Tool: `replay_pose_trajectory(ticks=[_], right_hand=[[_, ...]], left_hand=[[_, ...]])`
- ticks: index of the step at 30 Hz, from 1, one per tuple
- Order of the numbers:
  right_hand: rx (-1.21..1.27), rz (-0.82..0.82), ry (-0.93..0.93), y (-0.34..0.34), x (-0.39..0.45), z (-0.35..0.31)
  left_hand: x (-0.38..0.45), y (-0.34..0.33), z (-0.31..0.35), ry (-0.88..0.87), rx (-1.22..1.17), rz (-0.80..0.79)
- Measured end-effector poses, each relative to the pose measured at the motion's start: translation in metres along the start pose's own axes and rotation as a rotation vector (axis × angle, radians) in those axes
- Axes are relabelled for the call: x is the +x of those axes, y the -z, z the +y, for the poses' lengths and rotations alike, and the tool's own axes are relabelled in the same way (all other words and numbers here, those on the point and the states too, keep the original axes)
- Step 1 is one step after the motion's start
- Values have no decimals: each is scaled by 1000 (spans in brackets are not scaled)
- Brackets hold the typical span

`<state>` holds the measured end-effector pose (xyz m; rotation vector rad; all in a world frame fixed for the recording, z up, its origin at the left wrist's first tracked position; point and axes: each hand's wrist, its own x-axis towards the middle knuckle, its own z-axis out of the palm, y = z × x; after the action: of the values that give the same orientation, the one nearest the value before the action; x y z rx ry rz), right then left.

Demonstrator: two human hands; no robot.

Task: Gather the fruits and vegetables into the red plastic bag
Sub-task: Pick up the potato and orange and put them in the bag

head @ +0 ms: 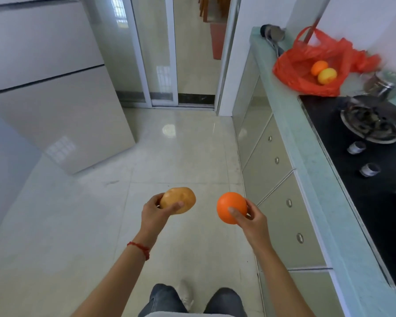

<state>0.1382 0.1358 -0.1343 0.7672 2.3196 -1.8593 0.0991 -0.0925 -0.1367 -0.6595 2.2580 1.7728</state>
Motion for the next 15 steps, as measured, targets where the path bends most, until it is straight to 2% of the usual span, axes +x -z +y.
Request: replay_pose_trajectory(ticks=[7, 15], right_hand=[[6, 25, -14, -30, 82, -38], [9, 5, -19, -55, 221, -91]], left_hand=[[95, -11, 41, -14, 19, -22], [226, -43, 104, -29, 16, -21]])
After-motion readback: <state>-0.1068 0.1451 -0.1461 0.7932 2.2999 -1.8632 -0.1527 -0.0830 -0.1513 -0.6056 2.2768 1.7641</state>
